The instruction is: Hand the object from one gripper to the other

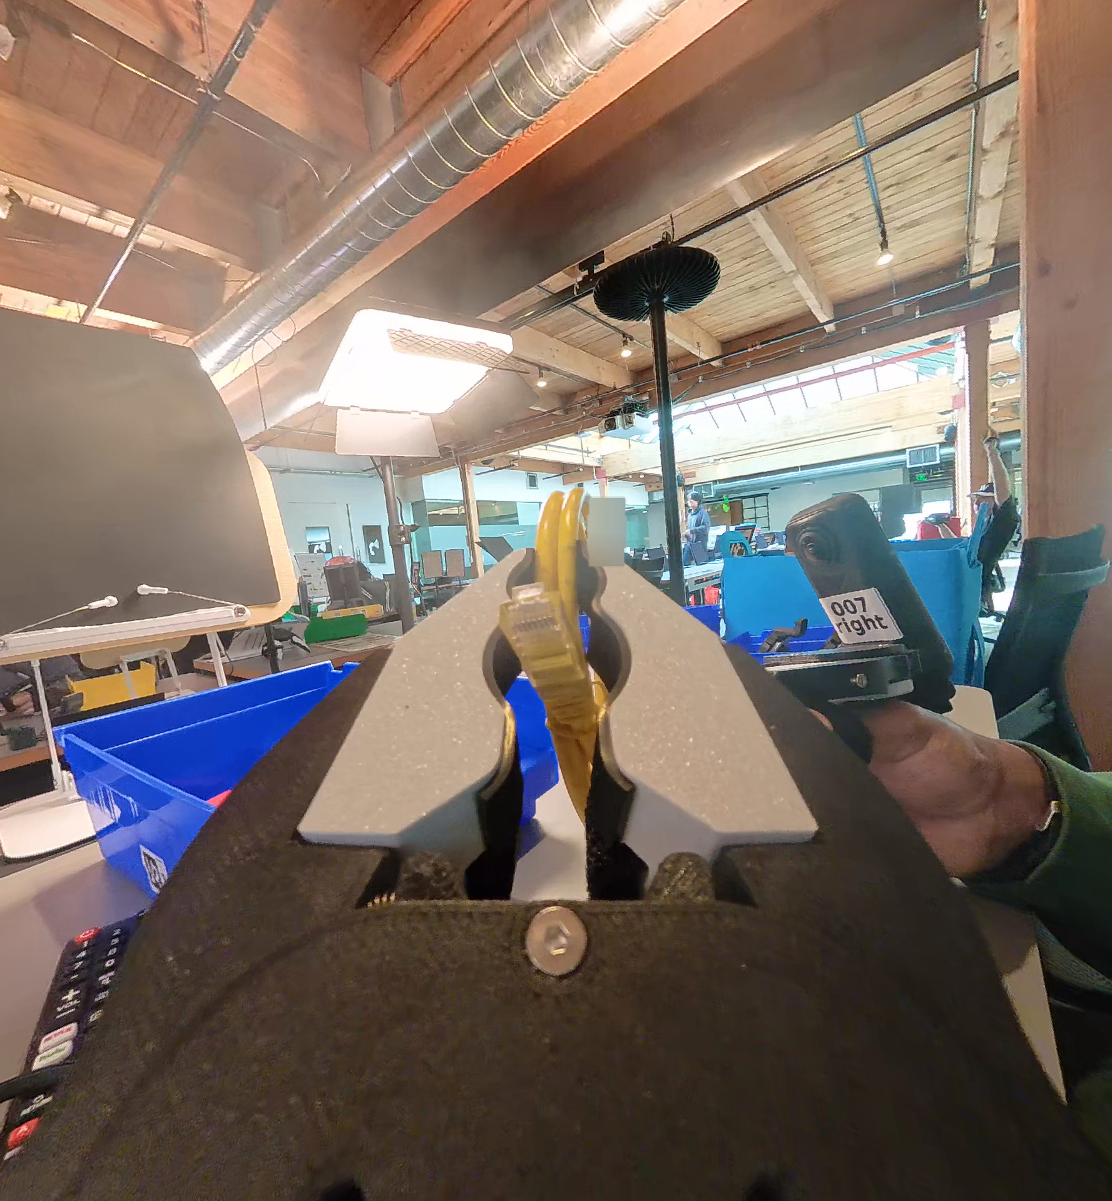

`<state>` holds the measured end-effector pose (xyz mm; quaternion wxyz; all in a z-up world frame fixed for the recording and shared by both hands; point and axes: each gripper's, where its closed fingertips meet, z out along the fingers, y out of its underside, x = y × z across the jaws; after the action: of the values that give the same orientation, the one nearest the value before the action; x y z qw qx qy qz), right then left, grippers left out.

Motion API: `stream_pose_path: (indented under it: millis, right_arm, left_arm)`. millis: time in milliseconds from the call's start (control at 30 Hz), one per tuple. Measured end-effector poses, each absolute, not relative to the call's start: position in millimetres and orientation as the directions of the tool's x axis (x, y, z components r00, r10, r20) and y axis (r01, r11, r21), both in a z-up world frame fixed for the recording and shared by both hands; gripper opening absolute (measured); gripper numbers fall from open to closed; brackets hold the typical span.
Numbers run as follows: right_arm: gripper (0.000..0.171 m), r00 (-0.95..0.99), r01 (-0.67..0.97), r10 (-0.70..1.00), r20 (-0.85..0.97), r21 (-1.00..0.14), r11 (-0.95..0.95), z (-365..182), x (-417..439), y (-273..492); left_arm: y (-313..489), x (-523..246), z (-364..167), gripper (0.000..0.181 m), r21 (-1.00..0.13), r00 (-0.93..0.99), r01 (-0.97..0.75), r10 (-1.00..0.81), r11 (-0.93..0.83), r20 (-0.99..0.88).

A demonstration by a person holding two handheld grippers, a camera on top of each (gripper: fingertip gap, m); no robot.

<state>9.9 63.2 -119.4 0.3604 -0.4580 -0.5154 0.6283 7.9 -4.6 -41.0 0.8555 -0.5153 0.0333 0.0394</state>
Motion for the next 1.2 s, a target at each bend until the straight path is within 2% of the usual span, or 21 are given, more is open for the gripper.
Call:
stream_pose_path:
  millis: [167,333,433,533,667,833,1067,1200]
  right_arm:
    - [0.045,-0.326,0.016,0.92,-0.219,-0.974,-0.226,-118.3,10.8,64.0]
    - [0.02,-0.304,-0.04,0.929,-0.212,-0.971,-0.234,-109.4,14.1,71.6]
    - [0.017,-0.242,-0.089,0.955,-0.174,-0.976,-0.2,-104.0,15.9,82.0]
    - [0.015,-0.115,-0.118,0.987,-0.113,-0.985,-0.127,-102.5,16.8,99.4]
    - [0.012,0.047,-0.144,0.998,-0.033,-0.989,-0.026,-98.7,21.4,120.7]
    - [0.012,0.193,-0.115,0.97,0.149,-0.978,0.174,-97.3,23.8,126.9]
    - [0.012,0.323,-0.067,0.838,0.44,-0.872,0.484,-90.5,26.0,116.7]
    - [0.012,0.344,-0.054,0.772,0.534,-0.81,0.584,-88.5,26.1,106.9]
  left_arm:
    - [-3.4,13.7,-41.3,0.011,-0.878,0.993,-0.114,0.016,0.466,-0.121]
    - [0.0,18.9,-44.0,0.012,-0.883,0.99,-0.127,0.001,0.453,-0.142]
    - [4.6,16.6,-49.0,0.012,-0.899,0.991,-0.126,0.005,0.42,-0.136]
    - [14.5,15.2,-60.2,0.011,-0.927,0.99,-0.133,0.008,0.35,-0.139]
    - [25.8,7.0,-75.2,0.023,-0.952,0.983,-0.184,0.073,0.243,-0.171]
    - [25.6,2.5,-74.4,0.029,-0.938,0.962,-0.258,0.15,0.23,-0.228]
    - [19.2,13.5,-63.5,0.034,-0.888,0.93,-0.361,0.186,0.284,-0.318]
    - [23.8,18.7,-69.1,0.03,-0.853,0.878,-0.469,0.227,0.231,-0.421]
